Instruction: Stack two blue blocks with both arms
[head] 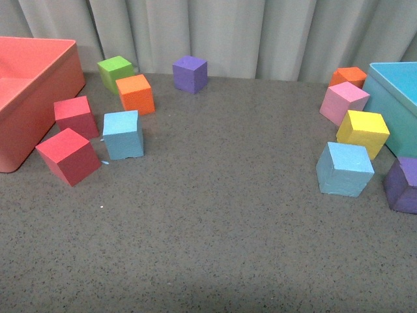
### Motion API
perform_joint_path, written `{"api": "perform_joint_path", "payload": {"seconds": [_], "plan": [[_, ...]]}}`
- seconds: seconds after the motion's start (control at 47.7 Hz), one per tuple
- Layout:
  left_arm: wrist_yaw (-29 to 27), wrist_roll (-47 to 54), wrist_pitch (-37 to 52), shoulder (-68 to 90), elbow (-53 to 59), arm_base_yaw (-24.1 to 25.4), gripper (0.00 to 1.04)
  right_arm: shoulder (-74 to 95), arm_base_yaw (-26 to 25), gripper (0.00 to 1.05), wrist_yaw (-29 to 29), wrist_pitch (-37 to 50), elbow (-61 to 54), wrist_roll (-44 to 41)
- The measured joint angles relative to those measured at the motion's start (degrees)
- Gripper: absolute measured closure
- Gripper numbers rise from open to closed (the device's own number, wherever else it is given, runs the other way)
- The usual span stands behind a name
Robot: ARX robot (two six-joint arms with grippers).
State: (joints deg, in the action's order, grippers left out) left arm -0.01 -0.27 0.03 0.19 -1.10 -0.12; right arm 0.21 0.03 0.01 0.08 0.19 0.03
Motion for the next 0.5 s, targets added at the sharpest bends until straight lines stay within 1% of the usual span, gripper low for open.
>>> {"api": "perform_joint_path", "payload": {"seconds": [0.503], "plan": [[0.0, 0.0, 0.0, 0.0, 0.0, 0.0, 0.07, 0.0, 0.0, 0.10, -0.1, 0.0, 0.0, 0.0]]}}
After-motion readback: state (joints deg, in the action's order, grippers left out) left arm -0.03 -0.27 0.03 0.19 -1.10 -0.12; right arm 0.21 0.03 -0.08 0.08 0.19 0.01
